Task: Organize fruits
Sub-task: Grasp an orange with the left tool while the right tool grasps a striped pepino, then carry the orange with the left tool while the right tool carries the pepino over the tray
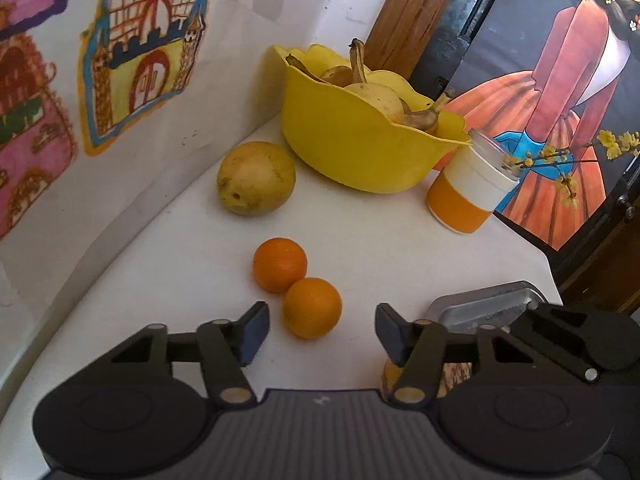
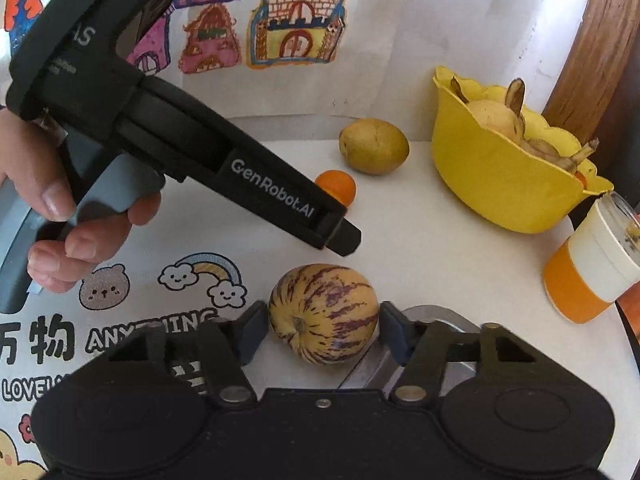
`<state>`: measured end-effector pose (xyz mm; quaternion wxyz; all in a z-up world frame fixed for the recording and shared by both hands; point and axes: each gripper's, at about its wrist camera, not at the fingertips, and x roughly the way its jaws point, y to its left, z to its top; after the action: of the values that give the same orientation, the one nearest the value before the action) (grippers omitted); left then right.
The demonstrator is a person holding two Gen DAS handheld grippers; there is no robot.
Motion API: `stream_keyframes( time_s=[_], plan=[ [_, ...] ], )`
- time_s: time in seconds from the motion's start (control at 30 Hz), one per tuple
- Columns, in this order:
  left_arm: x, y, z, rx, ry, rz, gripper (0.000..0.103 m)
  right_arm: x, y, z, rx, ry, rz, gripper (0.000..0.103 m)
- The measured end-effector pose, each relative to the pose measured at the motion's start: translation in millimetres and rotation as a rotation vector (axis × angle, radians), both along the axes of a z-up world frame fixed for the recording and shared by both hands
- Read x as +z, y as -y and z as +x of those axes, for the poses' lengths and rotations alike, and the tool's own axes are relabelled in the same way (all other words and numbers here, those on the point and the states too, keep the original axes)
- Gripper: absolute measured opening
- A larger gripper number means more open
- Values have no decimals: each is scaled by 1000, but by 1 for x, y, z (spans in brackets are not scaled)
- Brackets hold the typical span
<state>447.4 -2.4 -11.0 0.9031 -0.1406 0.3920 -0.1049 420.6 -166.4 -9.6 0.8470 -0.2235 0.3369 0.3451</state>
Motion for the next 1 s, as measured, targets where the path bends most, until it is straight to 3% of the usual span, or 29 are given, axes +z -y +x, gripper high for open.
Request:
stream_keyframes(
  time_s=[0.17, 0.6, 1.0],
  plan=[
    [-1, -1, 2, 17, -12, -1, 36, -1, 1, 2, -4, -1, 11, 58],
    [13, -1, -17, 28, -25, -19, 35, 19, 16, -23, -23, -4, 62, 58],
    [50, 42, -51, -60, 48, -35, 35, 65, 87, -65, -155, 76, 90, 58]
  ],
)
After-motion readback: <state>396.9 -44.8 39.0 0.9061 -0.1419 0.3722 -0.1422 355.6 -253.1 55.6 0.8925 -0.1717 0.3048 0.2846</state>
